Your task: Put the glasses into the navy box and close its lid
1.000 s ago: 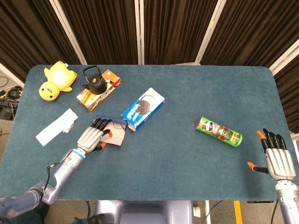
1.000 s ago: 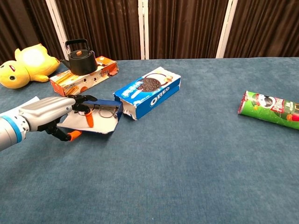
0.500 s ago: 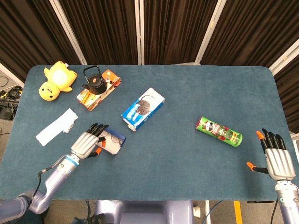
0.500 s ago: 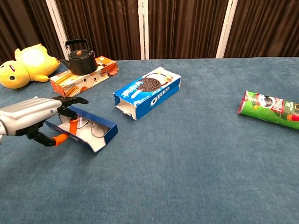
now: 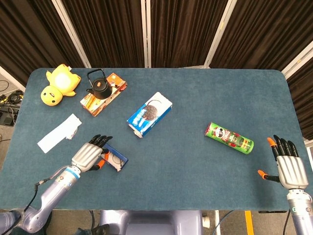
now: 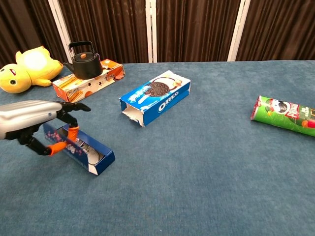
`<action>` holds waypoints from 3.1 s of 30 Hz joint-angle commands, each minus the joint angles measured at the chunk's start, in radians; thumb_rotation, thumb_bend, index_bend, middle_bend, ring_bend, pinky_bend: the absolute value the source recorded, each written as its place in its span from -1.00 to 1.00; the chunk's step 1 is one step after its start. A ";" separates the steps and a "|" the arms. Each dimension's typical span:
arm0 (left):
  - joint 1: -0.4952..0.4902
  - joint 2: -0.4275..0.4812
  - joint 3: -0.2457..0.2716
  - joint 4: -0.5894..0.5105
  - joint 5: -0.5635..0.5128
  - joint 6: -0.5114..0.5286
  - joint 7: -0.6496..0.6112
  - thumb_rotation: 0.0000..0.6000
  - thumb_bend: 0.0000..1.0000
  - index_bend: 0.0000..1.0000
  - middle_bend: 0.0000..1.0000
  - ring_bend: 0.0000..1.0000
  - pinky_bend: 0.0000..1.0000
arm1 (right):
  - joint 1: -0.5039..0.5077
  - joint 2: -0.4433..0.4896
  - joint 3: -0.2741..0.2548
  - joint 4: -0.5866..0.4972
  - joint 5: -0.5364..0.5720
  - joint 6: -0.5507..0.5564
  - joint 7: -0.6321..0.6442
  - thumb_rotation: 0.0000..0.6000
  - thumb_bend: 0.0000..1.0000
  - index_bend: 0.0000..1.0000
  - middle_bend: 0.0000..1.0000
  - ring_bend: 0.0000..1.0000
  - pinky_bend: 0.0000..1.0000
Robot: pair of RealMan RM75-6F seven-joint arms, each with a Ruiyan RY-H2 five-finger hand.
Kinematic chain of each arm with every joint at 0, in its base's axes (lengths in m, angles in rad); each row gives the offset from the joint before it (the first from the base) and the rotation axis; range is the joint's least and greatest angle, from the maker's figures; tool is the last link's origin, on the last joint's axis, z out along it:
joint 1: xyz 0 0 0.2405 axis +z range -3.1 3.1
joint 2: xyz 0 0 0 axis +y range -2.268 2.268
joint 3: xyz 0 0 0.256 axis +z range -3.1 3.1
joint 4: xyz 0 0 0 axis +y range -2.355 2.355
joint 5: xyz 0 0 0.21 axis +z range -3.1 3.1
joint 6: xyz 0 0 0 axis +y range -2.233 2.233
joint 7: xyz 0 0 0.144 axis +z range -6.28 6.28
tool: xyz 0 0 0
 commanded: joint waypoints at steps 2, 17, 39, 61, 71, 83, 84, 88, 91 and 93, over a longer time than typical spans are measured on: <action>-0.028 -0.045 -0.033 0.040 -0.058 -0.039 0.018 1.00 0.04 0.26 -1.00 -1.00 -1.00 | -0.001 0.001 0.001 0.000 0.002 0.002 0.000 1.00 -1.00 -1.00 -1.00 -1.00 -1.00; -0.055 -0.095 -0.059 0.115 -0.085 -0.056 -0.017 1.00 -0.36 -0.52 -1.00 -1.00 -1.00 | -0.002 0.002 0.002 0.003 0.007 -0.001 0.003 1.00 -1.00 -1.00 -1.00 -1.00 -1.00; -0.004 0.040 -0.047 0.080 0.045 0.062 -0.149 1.00 -0.74 -1.00 -1.00 -1.00 -1.00 | -0.002 0.005 0.001 -0.006 0.002 0.001 0.008 1.00 -1.00 -1.00 -1.00 -1.00 -1.00; -0.066 -0.109 -0.019 0.251 0.045 -0.073 -0.108 1.00 -0.58 -0.35 -0.46 -0.55 -0.50 | -0.002 0.008 0.002 0.000 0.007 -0.004 0.024 1.00 -1.00 -1.00 -1.00 -1.00 -1.00; -0.076 -0.130 -0.022 0.275 0.042 -0.082 -0.117 1.00 -0.54 -0.21 -0.35 -0.46 -0.43 | -0.002 0.005 0.003 0.001 0.010 -0.003 0.016 1.00 -1.00 -1.00 -1.00 -1.00 -1.00; -0.052 -0.066 -0.030 0.222 0.062 -0.021 -0.167 1.00 -1.00 -1.00 -1.00 -1.00 -1.00 | -0.002 0.004 0.001 -0.003 0.005 -0.001 0.014 1.00 -1.00 -1.00 -1.00 -1.00 -1.00; -0.047 -0.057 -0.033 0.214 0.067 -0.006 -0.170 1.00 -1.00 -1.00 -1.00 -1.00 -1.00 | -0.002 0.005 0.001 -0.004 0.004 -0.001 0.015 1.00 -1.00 -1.00 -1.00 -1.00 -1.00; -0.005 0.001 -0.046 0.156 0.091 0.105 -0.168 1.00 -1.00 -1.00 -1.00 -1.00 -1.00 | -0.004 0.010 0.001 -0.011 -0.003 0.006 0.022 1.00 -1.00 -1.00 -1.00 -1.00 -1.00; 0.070 0.074 -0.061 0.075 0.091 0.254 -0.117 1.00 -1.00 -1.00 -1.00 -1.00 -1.00 | -0.007 0.018 -0.001 -0.024 -0.018 0.021 0.033 1.00 -1.00 -1.00 -1.00 -1.00 -1.00; 0.111 0.100 -0.065 0.043 0.087 0.328 -0.084 1.00 -1.00 -1.00 -1.00 -1.00 -1.00 | -0.009 0.022 -0.001 -0.029 -0.024 0.026 0.039 1.00 -1.00 -1.00 -1.00 -1.00 -1.00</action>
